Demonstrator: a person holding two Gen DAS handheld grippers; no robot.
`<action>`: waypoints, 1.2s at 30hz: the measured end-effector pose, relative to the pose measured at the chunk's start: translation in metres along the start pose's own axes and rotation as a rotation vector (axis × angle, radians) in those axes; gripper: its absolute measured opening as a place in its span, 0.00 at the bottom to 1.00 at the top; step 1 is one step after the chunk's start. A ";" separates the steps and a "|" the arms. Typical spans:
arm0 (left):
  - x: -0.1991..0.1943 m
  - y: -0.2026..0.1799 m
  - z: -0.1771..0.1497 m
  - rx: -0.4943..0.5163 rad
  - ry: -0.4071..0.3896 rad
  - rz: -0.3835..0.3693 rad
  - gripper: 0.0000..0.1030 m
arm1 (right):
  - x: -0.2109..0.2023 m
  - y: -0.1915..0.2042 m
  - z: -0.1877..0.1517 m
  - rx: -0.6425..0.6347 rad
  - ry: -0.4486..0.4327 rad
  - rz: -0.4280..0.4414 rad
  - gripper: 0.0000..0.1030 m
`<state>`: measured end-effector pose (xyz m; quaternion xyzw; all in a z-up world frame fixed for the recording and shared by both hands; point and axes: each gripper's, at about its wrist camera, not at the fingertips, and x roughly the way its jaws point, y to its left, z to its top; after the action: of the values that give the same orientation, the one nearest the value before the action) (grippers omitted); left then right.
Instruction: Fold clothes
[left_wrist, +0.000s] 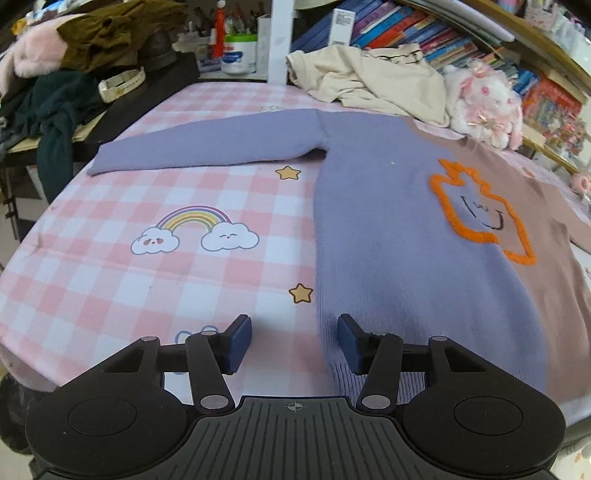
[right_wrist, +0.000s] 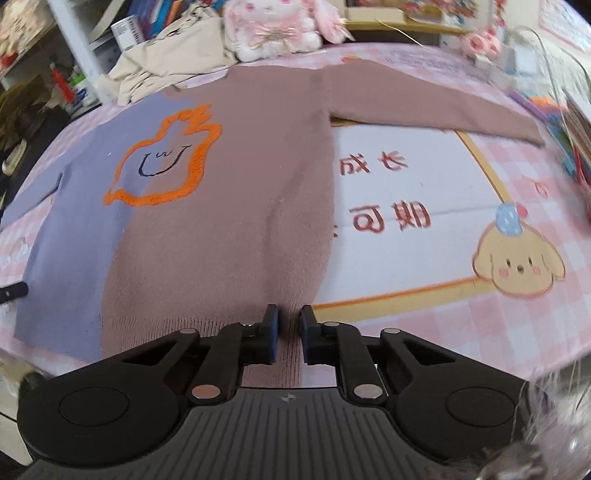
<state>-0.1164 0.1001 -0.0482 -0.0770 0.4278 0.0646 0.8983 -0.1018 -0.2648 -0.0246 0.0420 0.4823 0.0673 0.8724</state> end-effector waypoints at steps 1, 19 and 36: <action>0.000 -0.001 0.000 0.008 0.004 -0.008 0.49 | 0.002 -0.001 0.002 -0.023 -0.012 -0.018 0.11; 0.009 -0.010 0.011 0.078 0.008 -0.064 0.16 | 0.001 0.011 -0.006 -0.038 -0.027 -0.052 0.14; 0.002 -0.007 0.003 0.060 0.017 -0.085 0.30 | 0.001 -0.002 -0.003 0.049 -0.041 -0.051 0.28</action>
<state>-0.1118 0.0935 -0.0471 -0.0685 0.4336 0.0126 0.8984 -0.1042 -0.2669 -0.0274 0.0525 0.4669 0.0325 0.8821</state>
